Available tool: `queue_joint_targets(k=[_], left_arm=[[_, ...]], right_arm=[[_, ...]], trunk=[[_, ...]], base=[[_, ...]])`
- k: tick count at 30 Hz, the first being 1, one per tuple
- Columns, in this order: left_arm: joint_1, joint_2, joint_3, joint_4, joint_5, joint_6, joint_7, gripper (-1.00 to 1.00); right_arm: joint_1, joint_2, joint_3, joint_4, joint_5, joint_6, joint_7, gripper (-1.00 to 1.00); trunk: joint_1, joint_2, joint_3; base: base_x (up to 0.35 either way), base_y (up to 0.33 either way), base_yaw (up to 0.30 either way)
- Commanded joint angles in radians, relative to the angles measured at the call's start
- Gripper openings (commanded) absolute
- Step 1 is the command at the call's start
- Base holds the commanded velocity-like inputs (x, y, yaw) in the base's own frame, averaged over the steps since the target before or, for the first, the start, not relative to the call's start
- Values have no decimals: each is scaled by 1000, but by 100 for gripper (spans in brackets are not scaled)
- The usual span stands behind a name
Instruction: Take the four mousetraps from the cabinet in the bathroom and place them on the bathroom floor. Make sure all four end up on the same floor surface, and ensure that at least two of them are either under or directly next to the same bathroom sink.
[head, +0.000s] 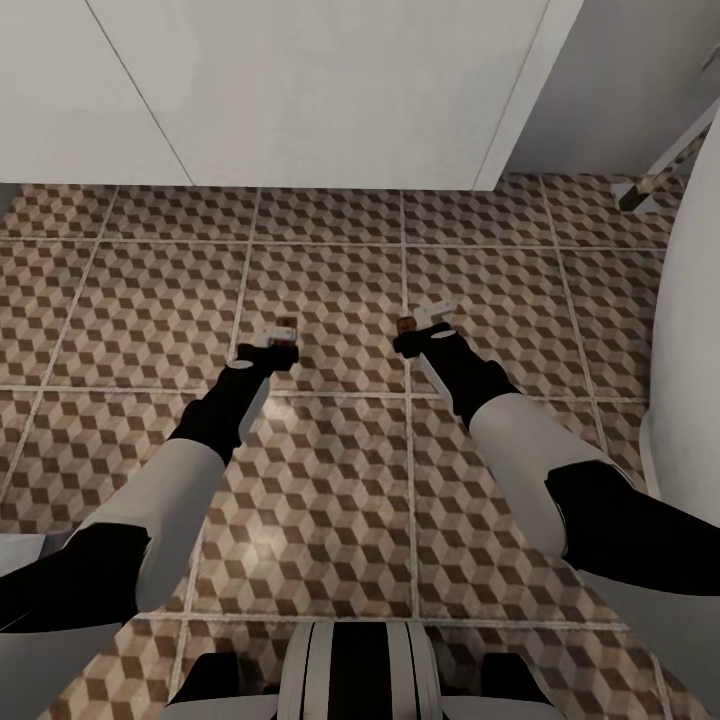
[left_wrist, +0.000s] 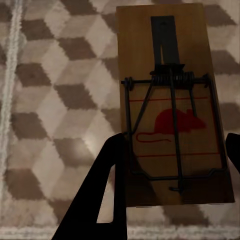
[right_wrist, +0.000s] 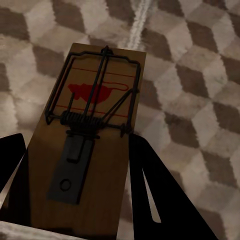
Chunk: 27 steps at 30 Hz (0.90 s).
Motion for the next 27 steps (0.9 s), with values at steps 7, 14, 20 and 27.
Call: queue_joint_targets(k=[7, 14, 20, 27], left_arm=[[0, 4, -4, -11, -11, 0, 8, -100], [1, 6, -3, -7, -11, -1, 9, -100], [2, 6, -3, -7, -11, -1, 9, -100], [3, 6, -3, -1, -10, -1, 9, -100]], right_arm=[[1, 0, 3, -3, 4, 6, 19, -100], [1, 0, 5, -3, 4, -28, 68, -100], [1, 0, 5, -2, 4, -36, 88, -100], [1, 0, 5, 1, 3, -37, 90, -100]], trunk=[[0, 0, -1], [0, 0, -1], [0, 0, -1], [0, 0, -7]], base=[[0, 0, 0], [0, 0, 0], [0, 0, 0], [0, 0, 0]])
